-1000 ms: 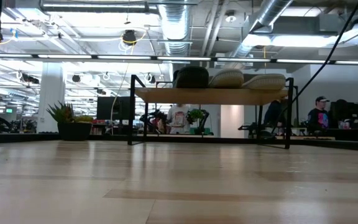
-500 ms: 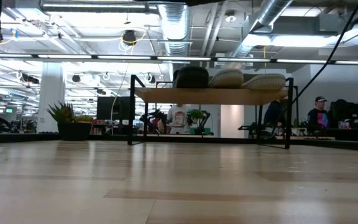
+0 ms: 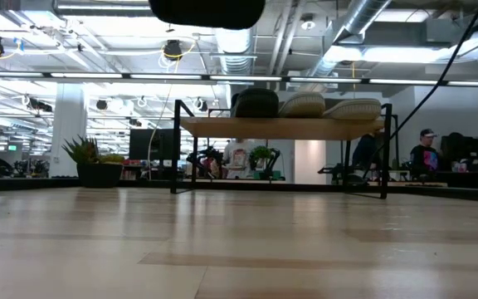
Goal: Pick and place slides into the shelf
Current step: Put the black slide on the shelf
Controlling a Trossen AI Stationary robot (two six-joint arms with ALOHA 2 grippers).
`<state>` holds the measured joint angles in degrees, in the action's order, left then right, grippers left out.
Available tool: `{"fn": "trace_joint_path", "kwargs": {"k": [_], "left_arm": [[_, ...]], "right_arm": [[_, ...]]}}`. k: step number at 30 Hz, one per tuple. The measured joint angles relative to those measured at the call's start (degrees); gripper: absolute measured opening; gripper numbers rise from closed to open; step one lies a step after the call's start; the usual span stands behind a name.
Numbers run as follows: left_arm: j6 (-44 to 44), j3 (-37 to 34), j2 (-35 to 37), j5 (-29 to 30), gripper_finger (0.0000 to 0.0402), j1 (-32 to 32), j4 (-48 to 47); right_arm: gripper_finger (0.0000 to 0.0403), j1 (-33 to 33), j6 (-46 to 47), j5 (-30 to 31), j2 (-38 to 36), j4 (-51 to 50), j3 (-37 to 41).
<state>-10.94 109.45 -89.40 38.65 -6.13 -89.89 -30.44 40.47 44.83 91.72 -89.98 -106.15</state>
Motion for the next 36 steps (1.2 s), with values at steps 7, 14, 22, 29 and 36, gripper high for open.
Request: {"fn": "trace_joint_path", "kwargs": {"k": [7, 14, 22, 29, 36], "left_arm": [[-7.14, 0.00, 0.23, 4.77, 0.0043, 4.28, -0.07], [-15.84, 0.00, 0.23, 5.62, 0.0043, 8.23, -0.13], [-24.03, 0.02, -0.87, 6.18, 0.0043, 9.51, -0.09], [-22.09, -0.05, -7.22, -0.68, 0.0043, 9.56, -0.02], [-20.04, -0.07, -9.20, -2.61, 0.0043, 11.36, -0.12]], "right_arm": [[0.0322, 4.69, -2.48, -3.99, -1.08, 0.01, 0.07], [0.0322, 11.13, -9.04, -11.36, -1.86, -0.02, 2.58], [0.0322, 14.73, -25.37, -31.90, -3.16, 0.06, 15.25], [0.0322, 10.89, -29.64, -37.59, -8.97, 0.07, 27.87], [0.0322, 9.04, -23.88, -39.23, -15.37, -0.09, 33.54]]}}
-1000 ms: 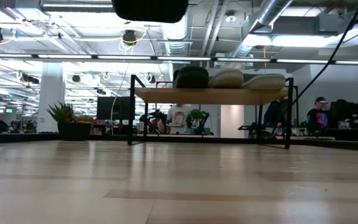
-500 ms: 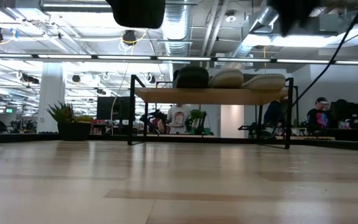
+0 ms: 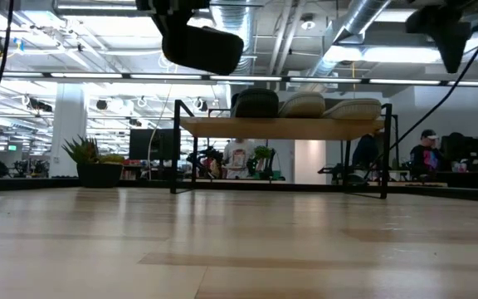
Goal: Pick and place slides into the shelf
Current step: Put the black slide on the shelf
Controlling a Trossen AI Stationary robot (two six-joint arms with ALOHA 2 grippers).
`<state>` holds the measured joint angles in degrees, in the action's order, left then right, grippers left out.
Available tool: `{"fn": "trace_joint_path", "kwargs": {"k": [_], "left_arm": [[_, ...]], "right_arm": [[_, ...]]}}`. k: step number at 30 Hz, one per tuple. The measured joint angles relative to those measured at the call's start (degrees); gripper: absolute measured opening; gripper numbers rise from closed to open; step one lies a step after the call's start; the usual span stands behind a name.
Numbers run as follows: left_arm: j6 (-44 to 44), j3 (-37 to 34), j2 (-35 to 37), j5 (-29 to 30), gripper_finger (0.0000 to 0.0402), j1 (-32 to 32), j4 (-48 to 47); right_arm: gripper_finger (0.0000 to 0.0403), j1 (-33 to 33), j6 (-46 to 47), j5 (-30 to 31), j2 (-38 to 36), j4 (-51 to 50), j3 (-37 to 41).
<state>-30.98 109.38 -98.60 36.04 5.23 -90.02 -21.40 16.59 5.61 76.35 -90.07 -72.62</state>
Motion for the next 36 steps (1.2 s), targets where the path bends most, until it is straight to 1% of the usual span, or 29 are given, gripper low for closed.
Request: {"fn": "trace_joint_path", "kwargs": {"k": [3, 6, 9, 14, 20, 22, 24, 25, 28, 30, 31, 36], "left_arm": [[0.40, 0.00, 1.00, 0.72, 0.0043, 1.37, -0.01], [3.00, 0.04, 2.34, 0.74, 0.0043, 2.38, -0.05], [5.88, 2.10, 2.57, 2.22, 0.0043, 2.69, -0.19], [11.09, 11.49, 2.62, 7.68, 0.0043, 2.55, 0.00], [14.27, 25.85, 2.69, 8.83, 0.0043, 1.69, 0.43], [16.60, 24.21, 5.81, 12.02, 0.0043, 0.50, 1.66], [16.33, 24.25, 7.32, 12.35, 0.0043, 0.18, -0.90], [15.90, 24.29, 8.43, 12.33, 0.0043, 0.15, -0.11], [15.92, 25.27, 10.26, 9.65, 0.0043, -0.79, -0.80], [15.94, 25.08, 11.56, 11.22, 0.0043, -2.11, 0.84], [16.04, 24.63, 12.55, 11.04, 0.0043, -3.01, 0.25], [14.86, 25.59, 14.82, 6.12, 0.0043, -7.77, -0.26]], "right_arm": [[0.0322, -1.21, 2.80, -0.02, -1.96, 0.27, 0.55], [0.0322, -2.55, 5.14, 0.00, -3.03, 0.62, 0.88], [0.0322, -4.12, 6.85, 0.18, -3.46, 0.92, 0.89], [0.0322, -6.12, 7.70, 0.26, -2.86, 2.41, 0.89], [0.0322, -6.35, 11.52, 0.28, -1.26, 4.39, 0.89], [0.0322, -6.35, 13.26, 0.26, -0.47, 5.58, 0.89], [0.0322, -6.35, 15.05, 0.24, 0.38, 6.67, 0.89], [0.0322, -6.35, 15.97, 0.24, 0.77, 7.25, 0.89], [0.0322, -6.26, 18.58, -0.71, 2.09, 9.13, 0.87], [0.0322, -6.22, 20.34, -1.27, 3.12, 9.84, 0.89], [0.0322, -6.27, 21.32, -1.35, 3.53, 9.82, 0.89], [0.0322, -6.94, 26.15, -2.32, 5.82, 10.79, 0.87]]}}
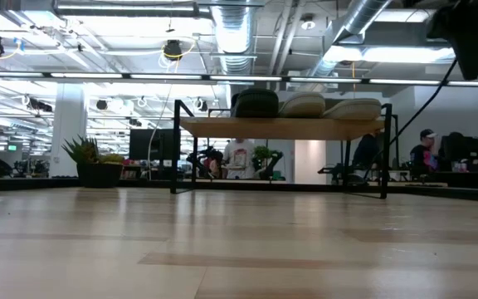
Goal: Pick and place slides into the shelf
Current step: Put the black slide on the shelf
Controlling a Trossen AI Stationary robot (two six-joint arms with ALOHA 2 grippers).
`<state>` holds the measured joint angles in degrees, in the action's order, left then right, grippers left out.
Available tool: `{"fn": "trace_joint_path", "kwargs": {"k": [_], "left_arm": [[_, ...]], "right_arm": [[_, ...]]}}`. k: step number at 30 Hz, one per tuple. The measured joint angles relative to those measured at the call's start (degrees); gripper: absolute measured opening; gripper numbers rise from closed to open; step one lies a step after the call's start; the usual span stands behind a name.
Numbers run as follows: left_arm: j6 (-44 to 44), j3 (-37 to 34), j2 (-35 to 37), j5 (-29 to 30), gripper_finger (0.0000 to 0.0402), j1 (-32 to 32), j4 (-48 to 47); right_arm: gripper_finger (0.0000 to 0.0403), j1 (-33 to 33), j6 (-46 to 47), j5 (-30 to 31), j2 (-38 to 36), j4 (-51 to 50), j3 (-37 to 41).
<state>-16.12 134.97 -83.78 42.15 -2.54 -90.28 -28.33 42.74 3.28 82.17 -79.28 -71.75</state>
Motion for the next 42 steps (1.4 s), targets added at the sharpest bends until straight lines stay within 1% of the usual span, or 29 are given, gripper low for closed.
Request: {"fn": "trace_joint_path", "kwargs": {"k": [4, 7, 11, 13, 16, 19, 22, 23, 25, 27, 29, 32, 34, 36, 37, 38, 42], "left_arm": [[-2.40, -0.02, 2.09, -4.89, 0.0043, -4.83, 0.16], [-4.98, -0.19, 3.61, -11.31, 0.0043, -9.09, 0.98], [-7.78, -0.04, 5.03, -18.85, 0.0043, -14.95, 6.04], [-8.79, -0.04, 5.59, -22.20, 0.0043, -18.22, 10.74], [-9.76, -0.01, 5.78, -23.88, 0.0043, -23.82, 19.38], [-9.33, 0.03, 4.88, -22.51, 0.0043, -30.65, 26.08], [-6.18, -0.02, 2.74, -17.55, 0.0043, -37.91, 29.66], [-4.71, -0.04, 1.86, -14.93, 0.0043, -40.31, 30.12], [-1.41, -0.08, 0.10, -7.65, 0.0043, -44.98, 31.52], [2.51, -0.08, -1.40, 0.96, 0.0043, -49.50, 32.20], [5.42, -0.08, -2.96, 12.12, 0.0043, -53.50, 32.42], [10.19, -0.06, -5.02, 26.78, 0.0043, -56.97, 32.48], [13.18, -0.04, -6.55, 35.32, 0.0043, -57.19, 32.56], [17.61, -0.02, -8.40, 43.82, 0.0043, -56.13, 33.74], [20.76, -0.01, -9.40, 46.79, 0.0043, -55.04, 35.02], [24.20, -0.01, -10.41, 47.93, 0.0043, -53.68, 36.81], [35.76, -0.05, -13.92, 47.70, 0.0043, -46.91, 45.02]], "right_arm": [[0.0322, -1.27, 3.35, -0.38, 1.45, 1.23, 0.01], [0.0322, -2.49, 5.54, -0.47, 2.06, 2.27, 0.03], [0.0322, -3.60, 8.46, -0.49, 2.50, 3.63, -0.02], [0.0322, -4.17, 9.75, -0.49, 2.37, 4.59, -0.02], [0.0322, -4.40, 10.27, -0.54, 2.41, 7.44, -0.02], [0.0322, -4.32, 10.23, -0.52, 2.40, 9.11, -0.02], [0.0322, -4.31, 9.85, -0.43, 2.39, 9.30, -0.02], [0.0322, -4.31, 9.64, -0.43, 2.39, 9.29, -0.02], [0.0322, -4.31, 8.54, -0.43, 2.39, 9.29, -0.02], [0.0322, -4.32, 6.70, -0.47, 2.39, 9.25, -0.02], [0.0322, -4.31, 4.79, -0.86, 2.39, 9.04, -0.02], [0.0322, -4.29, 2.02, -2.70, 2.39, 8.20, -0.02], [0.0322, -4.29, 0.89, -3.34, 2.39, 7.11, -0.02], [0.0322, -4.33, 0.33, -3.45, 2.39, 6.64, -0.02], [0.0322, -4.33, 0.23, -3.42, 2.39, 6.25, -0.02], [0.0322, -4.32, -0.14, -3.44, 2.39, 5.92, -0.02], [0.0322, -4.30, -2.29, -3.42, 2.39, 5.88, -0.02]]}}
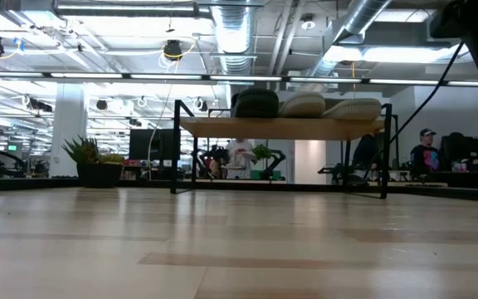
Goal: Pick and place slides into the shelf
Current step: Put the black slide on the shelf
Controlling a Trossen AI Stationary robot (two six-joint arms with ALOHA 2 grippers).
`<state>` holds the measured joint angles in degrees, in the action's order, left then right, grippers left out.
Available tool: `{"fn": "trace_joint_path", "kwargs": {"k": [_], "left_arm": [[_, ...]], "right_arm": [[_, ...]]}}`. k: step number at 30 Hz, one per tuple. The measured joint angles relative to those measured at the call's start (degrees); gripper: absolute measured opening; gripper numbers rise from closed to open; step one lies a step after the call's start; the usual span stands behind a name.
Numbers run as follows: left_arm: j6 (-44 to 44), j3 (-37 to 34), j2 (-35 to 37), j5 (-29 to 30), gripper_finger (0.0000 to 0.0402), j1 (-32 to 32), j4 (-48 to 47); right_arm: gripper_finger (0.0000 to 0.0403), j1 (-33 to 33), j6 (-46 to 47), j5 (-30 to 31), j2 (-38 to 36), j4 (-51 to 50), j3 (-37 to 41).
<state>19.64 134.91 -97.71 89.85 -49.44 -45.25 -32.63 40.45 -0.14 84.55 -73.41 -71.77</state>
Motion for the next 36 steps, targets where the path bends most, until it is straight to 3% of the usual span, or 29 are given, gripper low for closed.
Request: {"fn": "trace_joint_path", "kwargs": {"k": [6, 12, 24, 28, 31, 33, 36], "left_arm": [[9.10, -0.02, -3.09, 0.12, 0.0043, 10.47, 5.09], [8.98, 0.00, -3.20, 0.23, 0.0043, 20.50, 3.18], [-2.00, -1.57, -3.63, 0.15, 0.0043, 41.36, -17.28], [-12.60, -5.13, -3.70, -0.58, 0.0043, 45.96, -28.37], [-27.43, -7.64, -3.70, -8.93, 0.0043, 47.92, -43.19], [-34.21, -11.86, -3.30, -14.87, 0.0043, 49.56, -44.31], [-37.62, -19.38, -1.07, -16.79, 0.0043, 50.19, -45.38]], "right_arm": [[0.0322, -0.02, -0.48, 0.05, 0.00, -0.69, 0.00], [0.0322, -0.03, -0.93, 0.11, 0.00, -1.14, 0.00], [0.0322, -0.03, -1.97, 0.13, 0.00, -1.18, 0.00], [0.0322, -0.03, -1.98, 0.13, 0.00, -1.18, 0.00], [0.0322, -0.03, -1.99, 0.15, 0.00, -1.18, 0.00], [0.0322, -0.03, -2.14, 0.22, 0.00, -1.18, 0.00], [0.0322, -0.01, -2.92, 0.39, -0.02, -1.09, 0.00]]}}
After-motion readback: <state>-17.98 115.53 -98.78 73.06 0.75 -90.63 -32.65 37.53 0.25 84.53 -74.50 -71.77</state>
